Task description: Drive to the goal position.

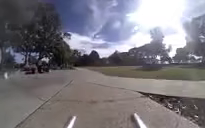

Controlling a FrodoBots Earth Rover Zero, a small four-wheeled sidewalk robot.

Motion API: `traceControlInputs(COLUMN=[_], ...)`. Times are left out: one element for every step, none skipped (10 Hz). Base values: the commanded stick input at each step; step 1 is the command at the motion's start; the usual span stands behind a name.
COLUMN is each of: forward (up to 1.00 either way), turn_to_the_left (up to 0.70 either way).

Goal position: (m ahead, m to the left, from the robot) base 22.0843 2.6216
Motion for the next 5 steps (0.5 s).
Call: traceControlInputs(forward=[1.00, 1.00, 1.00, 1.00, 1.00], turn_to_the_left=[0.00, 0.00, 0.00, 0.00, 0.00])
